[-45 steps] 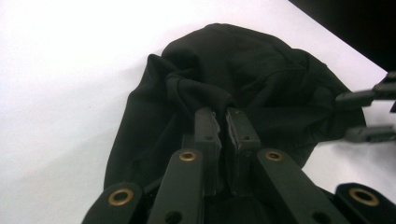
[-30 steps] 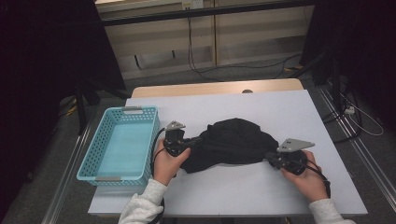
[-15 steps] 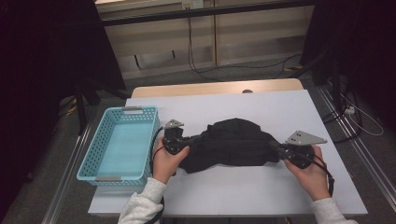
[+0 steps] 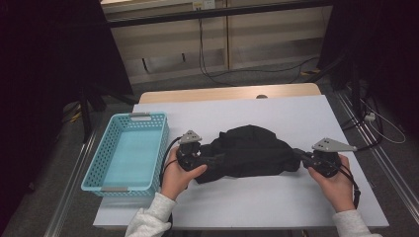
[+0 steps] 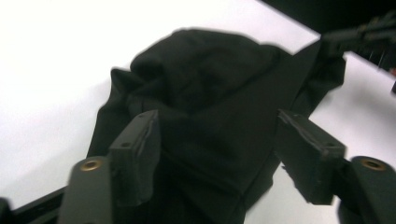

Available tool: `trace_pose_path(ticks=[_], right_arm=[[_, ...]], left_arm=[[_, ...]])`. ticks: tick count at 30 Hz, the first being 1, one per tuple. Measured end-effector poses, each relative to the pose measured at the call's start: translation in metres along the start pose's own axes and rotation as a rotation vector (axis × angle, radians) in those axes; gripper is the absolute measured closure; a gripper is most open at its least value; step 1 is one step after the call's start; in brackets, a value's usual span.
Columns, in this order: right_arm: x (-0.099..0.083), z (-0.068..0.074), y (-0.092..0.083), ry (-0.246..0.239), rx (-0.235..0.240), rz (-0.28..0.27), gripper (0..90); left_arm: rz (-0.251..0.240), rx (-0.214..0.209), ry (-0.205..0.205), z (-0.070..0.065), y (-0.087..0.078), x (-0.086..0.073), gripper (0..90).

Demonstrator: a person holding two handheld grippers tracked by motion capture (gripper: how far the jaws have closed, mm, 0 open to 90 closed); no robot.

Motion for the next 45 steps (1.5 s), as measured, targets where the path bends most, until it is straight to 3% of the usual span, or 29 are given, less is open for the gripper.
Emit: trace_pose_path(ticks=[5, 11, 13, 14, 17, 18, 19, 20, 21, 24, 25, 30, 31, 34, 37, 40, 43, 44, 45], right_arm=[[-0.001, 0.005, 0.002, -0.021, 0.004, 0.015, 89.7], [-0.002, 0.004, 0.004, -0.019, 0.001, 0.019, 89.5], [-0.002, 0.005, 0.006, -0.017, 0.008, 0.018, 89.3], [-0.002, 0.005, 0.006, -0.017, 0.008, 0.018, 89.3], [-0.003, 0.010, 0.008, -0.041, 0.016, 0.026, 87.2], [-0.003, 0.010, 0.008, -0.041, 0.016, 0.026, 87.2], [-0.004, 0.013, 0.009, -0.059, 0.023, 0.033, 83.4], [-0.004, 0.013, 0.009, -0.059, 0.023, 0.033, 83.4], [-0.007, 0.016, 0.011, -0.083, 0.029, 0.051, 75.6], [-0.011, 0.019, 0.012, -0.121, 0.026, 0.066, 68.4], [-0.016, 0.024, 0.014, -0.142, 0.037, 0.093, 62.8], [-0.024, 0.030, 0.016, -0.209, 0.049, 0.139, 58.2], [-0.027, 0.030, 0.016, -0.238, 0.045, 0.157, 57.3], [-0.029, 0.029, 0.014, -0.239, 0.043, 0.162, 56.8], [-0.030, 0.027, 0.012, -0.238, 0.037, 0.165, 55.8], [-0.031, 0.028, 0.012, -0.227, 0.039, 0.169, 58.3], [-0.032, 0.030, 0.011, -0.210, 0.053, 0.191, 73.5], [-0.032, 0.030, 0.011, -0.210, 0.053, 0.191, 73.5], [-0.027, 0.027, 0.007, -0.227, 0.029, 0.183, 85.9]], left_arm=[[0.081, 0.027, 0.045, -0.006, 0.002, -0.018, 29.0], [0.126, 0.032, 0.073, -0.002, 0.016, -0.030, 31.8], [0.120, 0.073, 0.085, 0.005, 0.019, -0.030, 38.5], [0.120, 0.073, 0.085, 0.005, 0.019, -0.030, 44.7], [0.088, 0.090, 0.068, 0.009, 0.014, -0.024, 71.0], [0.088, 0.090, 0.068, 0.009, 0.014, -0.024, 76.9], [0.077, 0.095, 0.019, 0.008, 0.010, -0.019, 81.3], [0.077, 0.095, 0.019, 0.008, 0.010, -0.019, 83.3], [0.073, 0.096, -0.004, 0.009, 0.005, -0.015, 83.8], [0.046, 0.098, -0.027, 0.012, 0.000, -0.010, 84.3], [0.031, 0.105, -0.053, 0.016, -0.006, -0.006, 84.3], [-0.005, 0.127, -0.101, 0.027, -0.019, 0.000, 84.3], [-0.014, 0.145, -0.133, 0.033, -0.024, 0.001, 84.4], [-0.023, 0.156, -0.165, 0.038, -0.031, 0.002, 84.5], [-0.029, 0.162, -0.172, 0.040, -0.032, 0.002, 84.6], [-0.029, 0.164, -0.175, 0.041, -0.031, 0.002, 84.5], [-0.016, 0.161, -0.174, 0.041, -0.030, 0.000, 84.5], [-0.016, 0.161, -0.174, 0.041, -0.030, 0.000, 84.5], [-0.022, 0.152, -0.182, 0.040, -0.030, 0.000, 84.6]])
Point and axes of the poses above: each handheld gripper's, and its own axes: y roughly forward along the jaws, x roughly out of its top, z roughly to its left, the point moved 8 cm from there along y, roughly forward along the jaws, and after that the axes turned 4 degrees about -z, right-handed, at the moved point
